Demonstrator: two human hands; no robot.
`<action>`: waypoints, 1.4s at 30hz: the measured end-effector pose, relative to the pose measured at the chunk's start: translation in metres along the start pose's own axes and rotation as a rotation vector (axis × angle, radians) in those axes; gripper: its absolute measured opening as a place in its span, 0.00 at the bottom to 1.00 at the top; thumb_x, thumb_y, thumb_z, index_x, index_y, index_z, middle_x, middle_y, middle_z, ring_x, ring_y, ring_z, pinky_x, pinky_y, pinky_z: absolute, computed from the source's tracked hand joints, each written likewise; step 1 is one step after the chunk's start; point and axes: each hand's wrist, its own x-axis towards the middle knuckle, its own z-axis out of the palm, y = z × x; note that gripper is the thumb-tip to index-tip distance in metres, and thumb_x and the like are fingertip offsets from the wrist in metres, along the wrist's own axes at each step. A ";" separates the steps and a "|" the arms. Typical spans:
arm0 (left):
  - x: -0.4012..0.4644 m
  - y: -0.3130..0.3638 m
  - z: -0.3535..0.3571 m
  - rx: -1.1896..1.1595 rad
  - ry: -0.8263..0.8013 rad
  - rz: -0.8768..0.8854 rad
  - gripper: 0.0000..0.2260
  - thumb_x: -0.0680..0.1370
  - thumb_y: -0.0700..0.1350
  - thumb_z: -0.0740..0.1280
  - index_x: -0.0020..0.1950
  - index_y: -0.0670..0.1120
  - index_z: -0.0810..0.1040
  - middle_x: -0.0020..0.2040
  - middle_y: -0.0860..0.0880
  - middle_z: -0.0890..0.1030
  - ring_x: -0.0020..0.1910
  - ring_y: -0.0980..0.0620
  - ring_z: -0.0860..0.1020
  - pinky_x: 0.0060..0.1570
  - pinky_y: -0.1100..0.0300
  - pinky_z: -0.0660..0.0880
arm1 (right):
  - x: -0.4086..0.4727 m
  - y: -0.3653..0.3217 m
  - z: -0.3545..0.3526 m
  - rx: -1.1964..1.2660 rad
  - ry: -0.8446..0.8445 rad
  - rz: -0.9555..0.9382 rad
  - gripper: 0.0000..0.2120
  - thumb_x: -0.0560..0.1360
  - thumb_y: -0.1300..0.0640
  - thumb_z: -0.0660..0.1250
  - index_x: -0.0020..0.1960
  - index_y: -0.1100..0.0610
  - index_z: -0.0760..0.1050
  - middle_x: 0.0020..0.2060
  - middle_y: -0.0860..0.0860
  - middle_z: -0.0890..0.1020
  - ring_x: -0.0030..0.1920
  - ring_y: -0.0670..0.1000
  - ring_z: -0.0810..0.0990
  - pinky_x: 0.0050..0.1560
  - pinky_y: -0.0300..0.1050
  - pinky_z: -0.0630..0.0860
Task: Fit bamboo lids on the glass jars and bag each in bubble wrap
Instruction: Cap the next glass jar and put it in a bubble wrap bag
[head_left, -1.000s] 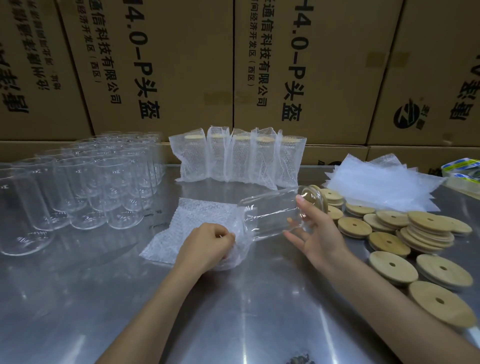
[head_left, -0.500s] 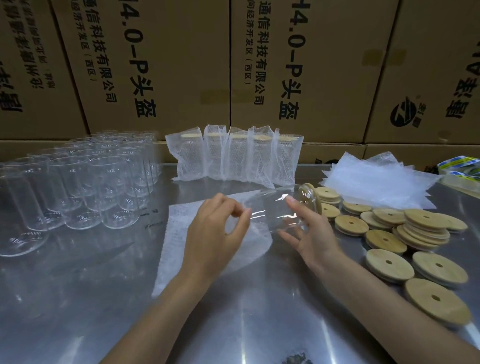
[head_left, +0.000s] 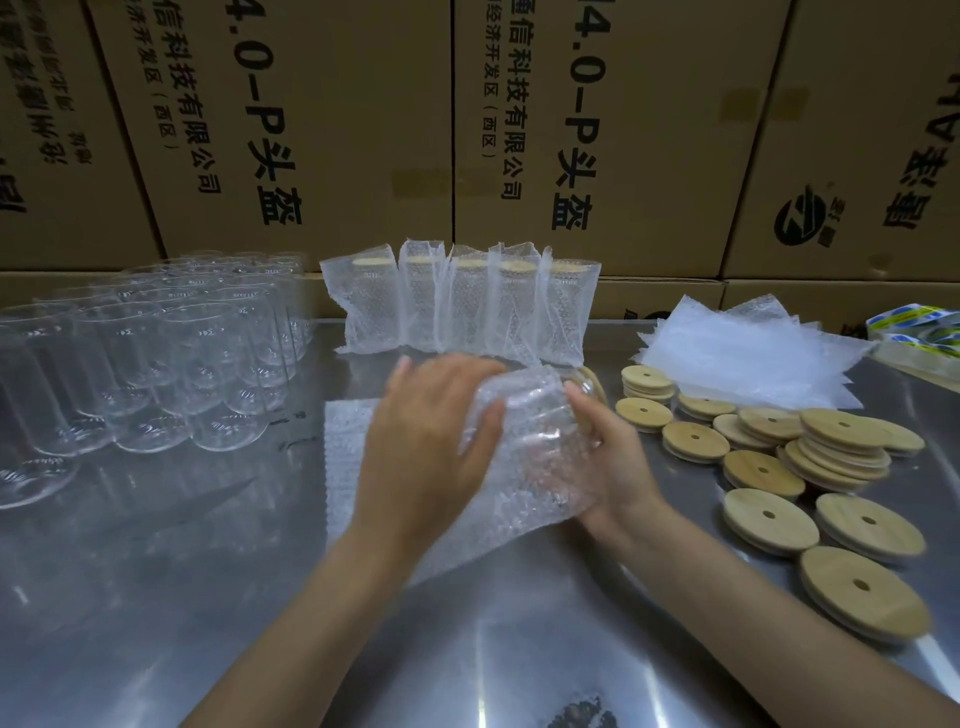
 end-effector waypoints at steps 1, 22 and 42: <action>0.002 -0.007 -0.003 -0.004 0.035 -0.104 0.14 0.80 0.49 0.61 0.61 0.45 0.76 0.58 0.49 0.79 0.59 0.52 0.75 0.69 0.53 0.62 | 0.001 -0.003 -0.004 -0.011 0.036 0.000 0.19 0.67 0.47 0.70 0.54 0.55 0.81 0.46 0.54 0.84 0.45 0.56 0.84 0.47 0.52 0.81; -0.008 -0.037 0.008 -1.238 -0.323 -1.073 0.27 0.67 0.58 0.75 0.61 0.45 0.80 0.57 0.47 0.83 0.56 0.48 0.82 0.50 0.56 0.80 | 0.007 -0.012 -0.012 0.046 -0.031 -0.033 0.11 0.68 0.51 0.67 0.43 0.55 0.85 0.44 0.55 0.85 0.43 0.56 0.84 0.45 0.51 0.80; -0.005 -0.027 0.012 -1.743 0.081 -1.097 0.16 0.78 0.54 0.62 0.56 0.47 0.84 0.57 0.43 0.83 0.54 0.46 0.82 0.45 0.55 0.80 | -0.003 -0.008 -0.007 -0.188 0.008 0.116 0.47 0.61 0.30 0.62 0.76 0.48 0.57 0.71 0.53 0.70 0.69 0.54 0.70 0.67 0.54 0.65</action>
